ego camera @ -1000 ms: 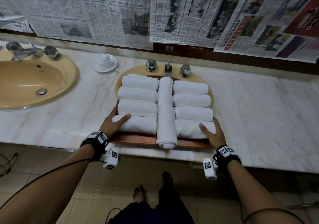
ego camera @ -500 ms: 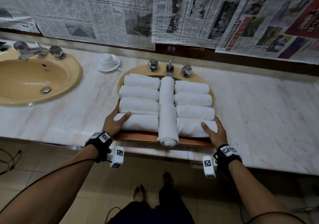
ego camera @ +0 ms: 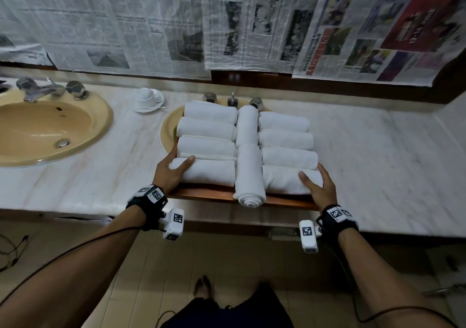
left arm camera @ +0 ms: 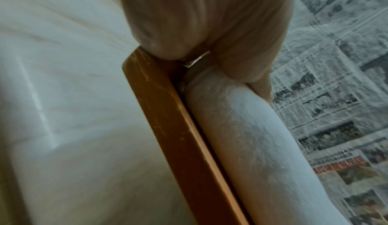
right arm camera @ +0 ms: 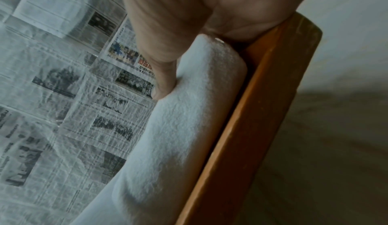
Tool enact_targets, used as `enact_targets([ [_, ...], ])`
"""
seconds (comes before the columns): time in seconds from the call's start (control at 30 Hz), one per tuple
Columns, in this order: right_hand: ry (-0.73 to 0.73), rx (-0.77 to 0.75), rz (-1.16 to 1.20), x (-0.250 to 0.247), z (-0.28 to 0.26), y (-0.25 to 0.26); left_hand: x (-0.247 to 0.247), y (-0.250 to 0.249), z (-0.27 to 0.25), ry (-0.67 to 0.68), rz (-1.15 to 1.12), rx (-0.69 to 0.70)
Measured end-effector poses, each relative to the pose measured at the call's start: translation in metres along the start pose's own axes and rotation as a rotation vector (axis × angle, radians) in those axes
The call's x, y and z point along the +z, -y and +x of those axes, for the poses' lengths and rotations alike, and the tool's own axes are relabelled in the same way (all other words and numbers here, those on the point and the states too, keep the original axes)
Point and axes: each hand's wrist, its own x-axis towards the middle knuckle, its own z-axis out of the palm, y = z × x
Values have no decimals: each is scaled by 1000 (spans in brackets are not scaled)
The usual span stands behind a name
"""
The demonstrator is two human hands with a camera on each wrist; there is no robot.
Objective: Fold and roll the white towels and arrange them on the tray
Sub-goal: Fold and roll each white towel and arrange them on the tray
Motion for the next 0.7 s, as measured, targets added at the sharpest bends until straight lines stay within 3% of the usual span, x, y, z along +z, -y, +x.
enact_targets([
  [0.27,-77,18,39,-92,1,-33,83,-53,-24,19,-19,96],
  [0.7,-202,95,23,-305,22,-96,287,-146,-72,177,5,162],
])
